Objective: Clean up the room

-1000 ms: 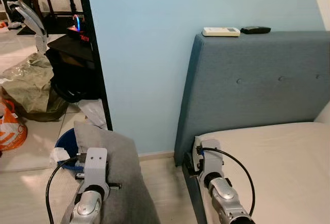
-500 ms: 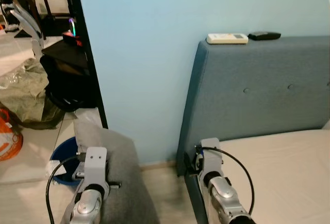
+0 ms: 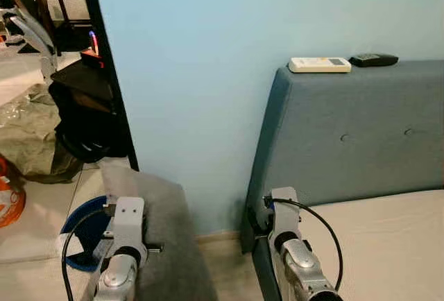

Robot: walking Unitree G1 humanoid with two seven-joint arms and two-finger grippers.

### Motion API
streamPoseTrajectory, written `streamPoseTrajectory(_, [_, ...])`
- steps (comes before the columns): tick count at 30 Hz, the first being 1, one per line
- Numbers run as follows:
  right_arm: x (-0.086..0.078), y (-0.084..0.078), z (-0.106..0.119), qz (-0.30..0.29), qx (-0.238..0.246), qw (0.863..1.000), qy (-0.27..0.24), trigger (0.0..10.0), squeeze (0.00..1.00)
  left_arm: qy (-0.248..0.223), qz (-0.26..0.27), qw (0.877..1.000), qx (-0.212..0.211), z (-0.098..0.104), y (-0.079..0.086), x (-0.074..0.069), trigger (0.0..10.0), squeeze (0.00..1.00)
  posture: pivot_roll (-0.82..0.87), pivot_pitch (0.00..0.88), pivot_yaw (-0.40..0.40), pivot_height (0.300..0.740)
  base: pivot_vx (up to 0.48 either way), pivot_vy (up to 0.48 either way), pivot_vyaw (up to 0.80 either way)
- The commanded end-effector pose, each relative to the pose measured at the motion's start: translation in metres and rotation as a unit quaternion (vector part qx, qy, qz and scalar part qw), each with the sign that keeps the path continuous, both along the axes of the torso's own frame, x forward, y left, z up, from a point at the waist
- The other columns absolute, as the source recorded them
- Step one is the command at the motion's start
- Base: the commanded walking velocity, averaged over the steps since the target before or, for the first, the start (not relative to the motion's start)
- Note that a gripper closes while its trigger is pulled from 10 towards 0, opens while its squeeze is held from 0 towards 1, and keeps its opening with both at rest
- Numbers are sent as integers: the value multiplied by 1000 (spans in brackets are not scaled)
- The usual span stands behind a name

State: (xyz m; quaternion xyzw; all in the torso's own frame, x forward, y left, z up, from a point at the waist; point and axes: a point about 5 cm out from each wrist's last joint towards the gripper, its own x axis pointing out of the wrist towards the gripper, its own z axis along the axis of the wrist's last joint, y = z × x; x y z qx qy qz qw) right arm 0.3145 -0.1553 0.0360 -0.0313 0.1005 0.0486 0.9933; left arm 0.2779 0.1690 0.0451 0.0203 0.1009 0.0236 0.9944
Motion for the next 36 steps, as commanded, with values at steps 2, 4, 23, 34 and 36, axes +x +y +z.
streamPoseTrajectory(2, [-4, -3, -5, -11, 6, 1000, 9, 10000, 0, -26, -4, 1000, 2, 9, -1, 4, 10000, 0, 43, 89, -23, 740, 336, 0, 0])
streamPoseTrajectory(4, [-4, -3, -5, -12, 6, 1000, 9, 10000, 0, -27, -4, 1000, 1, 10, -1, 5, 10000, 0, 42, 91, -22, 740, 336, 0, 0])
streamPoseTrajectory(23, [-7, -5, -8, -20, 7, 1000, 14, 10000, 0, -19, -35, 999, 24, 7, -8, 4, 10000, 0, 40, 96, -12, 740, 139, -47, 0])
streamPoseTrajectory(34, [-8, -4, -9, -18, 7, 1000, 15, 10000, 0, -10, -26, 1000, 10, 4, -7, 3, 10000, 0, 41, 93, -17, 740, 0, -218, 0])
streamPoseTrajectory(36, [-9, -3, -10, -15, 7, 1000, 17, 10000, 0, -9, -31, 999, 10, 3, -8, 2, 10000, 0, 41, 93, -17, 740, 0, 0, 0])
